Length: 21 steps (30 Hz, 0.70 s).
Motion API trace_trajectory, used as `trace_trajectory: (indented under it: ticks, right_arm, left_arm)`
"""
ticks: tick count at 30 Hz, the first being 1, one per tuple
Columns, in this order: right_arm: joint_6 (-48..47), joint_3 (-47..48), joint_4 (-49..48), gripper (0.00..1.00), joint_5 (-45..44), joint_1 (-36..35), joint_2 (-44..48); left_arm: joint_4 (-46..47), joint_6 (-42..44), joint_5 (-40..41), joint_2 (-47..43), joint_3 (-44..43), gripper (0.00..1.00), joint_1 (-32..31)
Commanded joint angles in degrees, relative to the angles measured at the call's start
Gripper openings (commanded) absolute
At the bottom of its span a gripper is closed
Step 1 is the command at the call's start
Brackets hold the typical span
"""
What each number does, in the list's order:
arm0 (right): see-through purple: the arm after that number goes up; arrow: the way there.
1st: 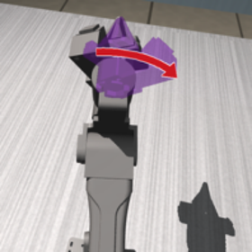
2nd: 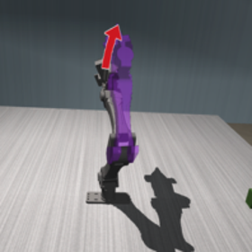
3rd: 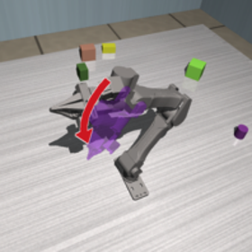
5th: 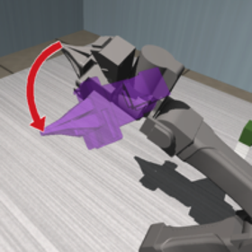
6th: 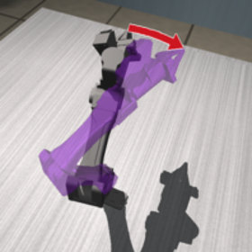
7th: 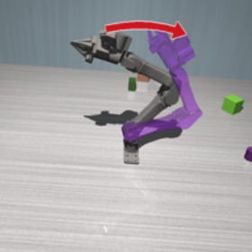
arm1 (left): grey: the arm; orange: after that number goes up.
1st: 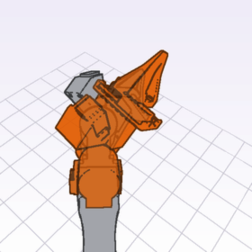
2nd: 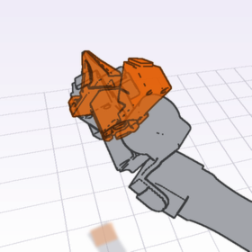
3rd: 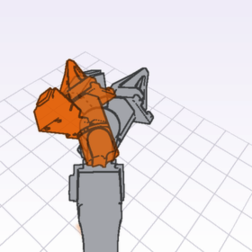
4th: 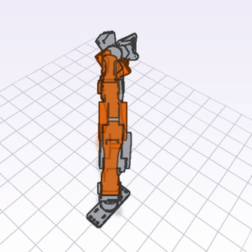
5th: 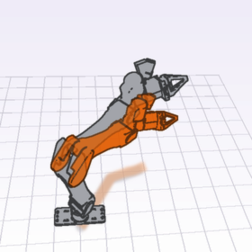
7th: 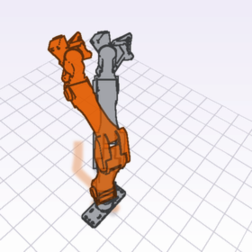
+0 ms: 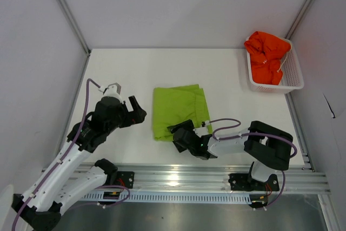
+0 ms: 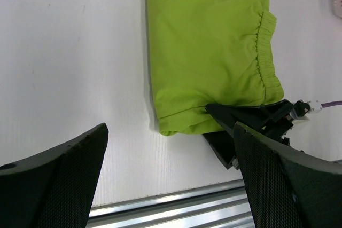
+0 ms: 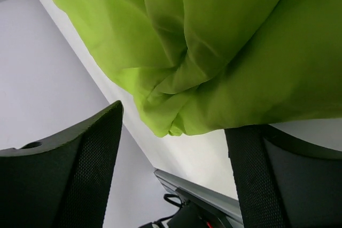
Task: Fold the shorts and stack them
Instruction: Neatly place the folded shorts to the corner
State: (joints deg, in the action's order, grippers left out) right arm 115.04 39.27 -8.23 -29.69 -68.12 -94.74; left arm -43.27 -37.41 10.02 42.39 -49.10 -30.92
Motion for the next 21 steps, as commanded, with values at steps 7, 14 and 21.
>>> trace_trajectory:
  ticks: [7,14,21]
  right_arm:
    - [20.6,0.3,3.1,0.25,-6.3,0.6,-4.8]
    - [9.6,1.1,3.5,0.0,-7.2,1.2,-3.0]
    - [-17.1,13.5,-0.2,0.0,5.2,0.0,-11.5]
  left_arm:
    - [-2.5,1.6,3.6,-2.8,-2.7,0.99,0.5]
    - [-3.5,2.2,5.2,-3.5,-3.5,0.99,0.5]
    - [-4.8,2.8,6.3,-2.6,-5.7,0.99,0.5]
